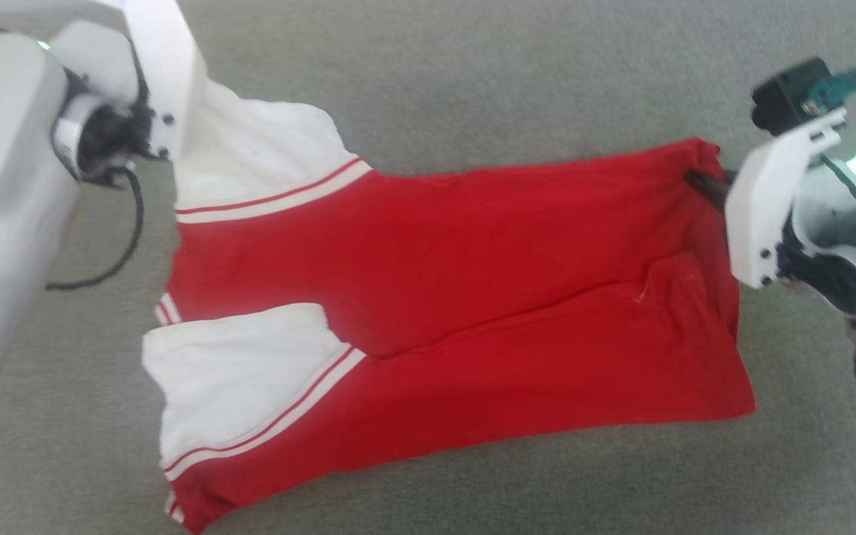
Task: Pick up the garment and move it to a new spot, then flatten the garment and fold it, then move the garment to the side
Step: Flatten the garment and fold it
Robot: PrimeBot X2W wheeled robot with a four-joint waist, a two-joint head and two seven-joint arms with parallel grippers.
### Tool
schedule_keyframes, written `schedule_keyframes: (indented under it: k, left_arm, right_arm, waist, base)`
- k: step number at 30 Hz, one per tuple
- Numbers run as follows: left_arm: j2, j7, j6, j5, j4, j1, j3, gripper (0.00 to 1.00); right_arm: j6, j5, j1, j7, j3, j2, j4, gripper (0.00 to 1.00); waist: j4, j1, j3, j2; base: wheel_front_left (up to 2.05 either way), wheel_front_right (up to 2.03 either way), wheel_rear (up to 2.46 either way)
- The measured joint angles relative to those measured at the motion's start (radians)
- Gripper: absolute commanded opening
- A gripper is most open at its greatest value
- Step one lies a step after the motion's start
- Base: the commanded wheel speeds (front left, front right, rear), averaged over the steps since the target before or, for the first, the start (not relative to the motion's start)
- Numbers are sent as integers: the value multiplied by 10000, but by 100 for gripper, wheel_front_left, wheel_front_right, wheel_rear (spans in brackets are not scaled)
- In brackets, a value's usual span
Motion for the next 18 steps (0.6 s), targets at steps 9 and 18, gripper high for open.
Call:
schedule_keyframes:
  k: [9, 18]
  left_arm:
    - [1858, 1350, 2148, -111, -5607, 2497, -127, 0]
    - [3645, 2148, 4554, -226, -10450, 5050, -209, 0]
  right_arm:
    - [0, -221, 2105, 949, -1565, -462, -1793, 0]
    - [0, -499, 4198, 1969, -3175, -56, -2951, 0]
  waist:
    - [579, 0, -853, 0]
    - [820, 0, -1162, 0]
  base:
    - [0, 0, 0]
    - [0, 0, 0]
